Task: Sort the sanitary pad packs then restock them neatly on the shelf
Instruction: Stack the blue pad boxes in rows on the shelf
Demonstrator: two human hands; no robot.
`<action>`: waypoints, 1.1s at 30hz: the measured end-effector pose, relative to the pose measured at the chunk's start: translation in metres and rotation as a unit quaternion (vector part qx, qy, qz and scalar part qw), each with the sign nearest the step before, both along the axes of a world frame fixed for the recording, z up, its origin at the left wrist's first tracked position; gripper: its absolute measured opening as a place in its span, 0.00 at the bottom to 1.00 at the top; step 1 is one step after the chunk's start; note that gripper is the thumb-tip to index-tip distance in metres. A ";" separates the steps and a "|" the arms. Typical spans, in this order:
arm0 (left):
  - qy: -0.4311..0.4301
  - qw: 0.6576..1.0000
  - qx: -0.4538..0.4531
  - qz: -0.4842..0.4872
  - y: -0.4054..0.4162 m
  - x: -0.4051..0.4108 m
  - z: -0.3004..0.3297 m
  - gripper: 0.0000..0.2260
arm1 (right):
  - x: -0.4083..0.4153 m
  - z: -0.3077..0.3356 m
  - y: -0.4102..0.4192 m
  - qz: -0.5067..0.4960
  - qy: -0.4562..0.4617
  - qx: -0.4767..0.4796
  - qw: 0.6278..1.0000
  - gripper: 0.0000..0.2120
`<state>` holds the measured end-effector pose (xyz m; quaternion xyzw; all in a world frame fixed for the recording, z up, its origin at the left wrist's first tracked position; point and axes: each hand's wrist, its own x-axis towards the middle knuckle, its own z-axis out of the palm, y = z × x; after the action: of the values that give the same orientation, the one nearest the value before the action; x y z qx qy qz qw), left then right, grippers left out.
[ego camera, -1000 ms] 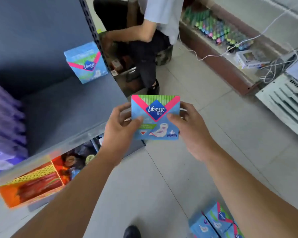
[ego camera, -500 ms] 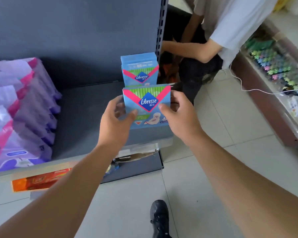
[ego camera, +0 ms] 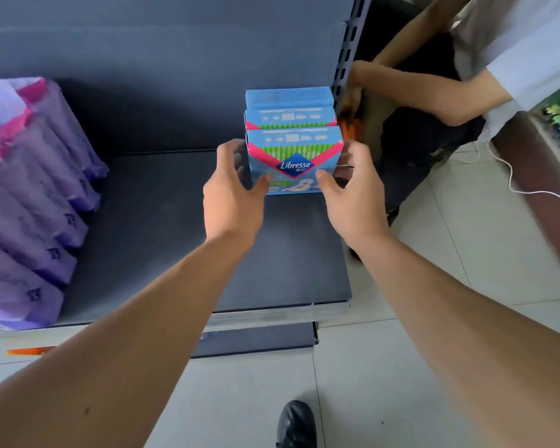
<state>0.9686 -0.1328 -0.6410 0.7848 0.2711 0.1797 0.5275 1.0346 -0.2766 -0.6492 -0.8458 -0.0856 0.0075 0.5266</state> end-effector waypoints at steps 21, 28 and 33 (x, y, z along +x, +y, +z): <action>0.095 0.988 0.105 -0.062 0.011 0.011 -0.021 0.17 | 0.009 -0.007 0.002 0.060 0.046 -0.139 0.987 0.18; 0.094 0.987 0.098 -0.081 0.011 0.003 -0.020 0.20 | 0.001 -0.007 0.003 0.051 0.050 -0.134 0.988 0.19; 0.091 0.987 0.089 -0.096 0.014 -0.003 -0.019 0.24 | -0.004 -0.006 0.005 0.035 0.056 -0.111 0.992 0.19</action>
<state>0.9655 -0.1186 -0.6600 0.8642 0.2249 0.0795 0.4431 1.0302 -0.2719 -0.6557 -0.8938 -0.0842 0.0833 0.4326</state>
